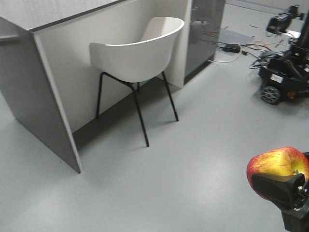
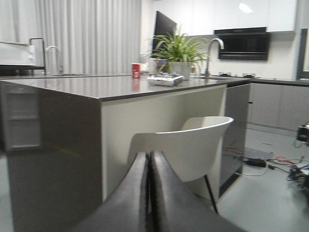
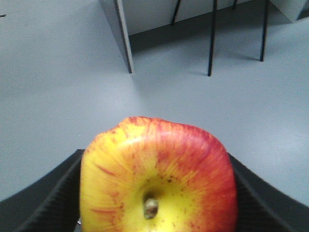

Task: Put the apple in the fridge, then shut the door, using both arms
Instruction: 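Drive the base away from the counter holding the apple in the right gripper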

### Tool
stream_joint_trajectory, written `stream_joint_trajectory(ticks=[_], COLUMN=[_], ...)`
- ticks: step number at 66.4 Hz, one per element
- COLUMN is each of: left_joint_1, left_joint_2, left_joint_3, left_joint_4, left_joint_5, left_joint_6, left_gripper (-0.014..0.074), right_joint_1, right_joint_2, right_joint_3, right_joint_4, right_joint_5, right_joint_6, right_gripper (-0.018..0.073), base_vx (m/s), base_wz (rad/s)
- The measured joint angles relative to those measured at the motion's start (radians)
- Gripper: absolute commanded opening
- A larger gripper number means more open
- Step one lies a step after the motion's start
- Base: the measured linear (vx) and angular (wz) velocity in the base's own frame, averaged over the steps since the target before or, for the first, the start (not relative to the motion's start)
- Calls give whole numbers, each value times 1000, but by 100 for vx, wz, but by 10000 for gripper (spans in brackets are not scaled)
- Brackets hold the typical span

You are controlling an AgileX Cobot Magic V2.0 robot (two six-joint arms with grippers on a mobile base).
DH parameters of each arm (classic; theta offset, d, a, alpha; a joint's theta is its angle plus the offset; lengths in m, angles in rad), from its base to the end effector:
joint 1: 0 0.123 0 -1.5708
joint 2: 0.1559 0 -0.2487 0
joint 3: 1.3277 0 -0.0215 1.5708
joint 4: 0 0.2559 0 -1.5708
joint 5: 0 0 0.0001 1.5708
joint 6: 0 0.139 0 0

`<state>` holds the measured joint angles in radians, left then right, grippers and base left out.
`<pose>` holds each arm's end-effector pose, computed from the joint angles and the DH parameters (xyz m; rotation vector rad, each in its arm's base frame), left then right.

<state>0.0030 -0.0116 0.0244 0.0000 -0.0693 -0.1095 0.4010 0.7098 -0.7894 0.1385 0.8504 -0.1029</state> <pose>0.1451 0.0004 0.2190 -0.0803 1.4254 -0.0878 0.1740 0.0895 0.2892 -0.5187 2.2055 0.3253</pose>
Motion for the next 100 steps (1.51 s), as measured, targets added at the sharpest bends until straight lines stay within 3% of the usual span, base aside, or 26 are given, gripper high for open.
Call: stream_joint_trajectory(ticks=[100], left_joint_1=[0], left_joint_2=[0], left_joint_3=[0], left_joint_4=[0], left_joint_5=[0], left_joint_6=[0], left_gripper=[-6], right_joint_1=[0], right_joint_2=[0], right_joint_3=[0], right_joint_4=[0], right_joint_5=[0], right_joint_6=[0], right_gripper=[194], base_vx=[-2], base_wz=[38])
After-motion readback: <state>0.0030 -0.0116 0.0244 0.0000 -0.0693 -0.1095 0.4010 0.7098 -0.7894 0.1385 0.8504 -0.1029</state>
